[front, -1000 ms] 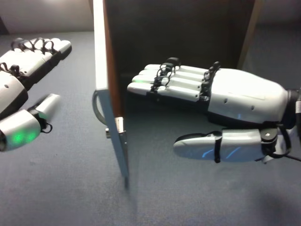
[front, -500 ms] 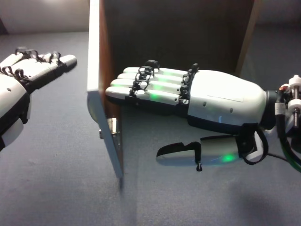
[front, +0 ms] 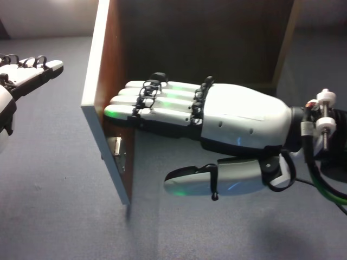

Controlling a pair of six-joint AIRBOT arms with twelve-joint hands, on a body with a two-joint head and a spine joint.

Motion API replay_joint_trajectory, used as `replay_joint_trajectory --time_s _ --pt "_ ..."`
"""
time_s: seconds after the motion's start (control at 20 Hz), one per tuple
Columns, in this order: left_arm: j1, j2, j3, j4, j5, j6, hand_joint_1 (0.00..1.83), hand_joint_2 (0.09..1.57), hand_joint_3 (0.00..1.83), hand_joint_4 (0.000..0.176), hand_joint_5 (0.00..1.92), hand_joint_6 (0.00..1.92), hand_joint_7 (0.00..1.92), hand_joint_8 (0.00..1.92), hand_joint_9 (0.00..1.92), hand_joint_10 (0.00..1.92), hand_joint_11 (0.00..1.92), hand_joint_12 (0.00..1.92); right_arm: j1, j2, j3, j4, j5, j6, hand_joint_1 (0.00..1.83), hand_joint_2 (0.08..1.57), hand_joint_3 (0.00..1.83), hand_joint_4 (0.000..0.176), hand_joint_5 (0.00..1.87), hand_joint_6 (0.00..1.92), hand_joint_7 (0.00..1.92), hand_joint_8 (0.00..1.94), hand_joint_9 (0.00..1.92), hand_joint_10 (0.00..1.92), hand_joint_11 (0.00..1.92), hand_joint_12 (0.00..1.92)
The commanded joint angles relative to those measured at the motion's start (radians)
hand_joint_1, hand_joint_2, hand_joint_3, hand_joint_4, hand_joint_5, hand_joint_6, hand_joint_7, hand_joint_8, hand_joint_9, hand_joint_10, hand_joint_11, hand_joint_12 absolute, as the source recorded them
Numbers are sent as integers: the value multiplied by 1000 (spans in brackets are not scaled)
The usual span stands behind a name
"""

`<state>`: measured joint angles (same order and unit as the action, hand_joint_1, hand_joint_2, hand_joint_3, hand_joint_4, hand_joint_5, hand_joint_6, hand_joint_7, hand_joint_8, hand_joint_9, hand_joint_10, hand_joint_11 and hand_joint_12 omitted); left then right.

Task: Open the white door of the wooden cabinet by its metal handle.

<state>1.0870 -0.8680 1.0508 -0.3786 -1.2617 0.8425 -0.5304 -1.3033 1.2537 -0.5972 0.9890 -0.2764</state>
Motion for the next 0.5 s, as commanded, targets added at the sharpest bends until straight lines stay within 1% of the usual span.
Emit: replay_joint_trajectory --time_s 0.0,0.05,0.1,0.15,0.4,0.45 --pt "-5 8 10 -15 -119 9 1831 1546 964 20 230 4 353 8 444 52 0 1440 14 -2 -1 38 114 6 352 1353 2 0 0 0 0 0 0 0 3 1" --pt "-5 8 13 -21 -113 11 1831 1546 965 20 230 4 353 7 444 52 0 1440 16 -6 0 35 112 6 353 1365 7 0 0 0 0 0 0 0 0 0" --pt "-5 7 15 -25 -108 14 1831 1545 965 20 230 4 353 7 444 51 0 1440 18 -10 1 33 110 6 255 1390 16 0 0 0 0 0 0 0 0 0" --pt "-5 7 17 -29 -104 18 1831 1545 965 20 230 4 353 7 445 51 0 1440 18 -13 2 33 109 6 215 1403 16 0 0 0 0 0 0 0 0 0" --pt "-5 6 22 -40 -87 32 1831 1544 968 20 230 3 353 6 446 48 0 1440 19 -20 3 30 106 6 233 1427 14 0 0 0 0 0 0 0 0 0" --pt "-5 6 22 -41 -84 36 1831 1544 968 20 230 3 354 6 446 48 0 1440 19 -21 4 30 106 6 196 1440 15 0 0 0 0 0 0 0 0 0"
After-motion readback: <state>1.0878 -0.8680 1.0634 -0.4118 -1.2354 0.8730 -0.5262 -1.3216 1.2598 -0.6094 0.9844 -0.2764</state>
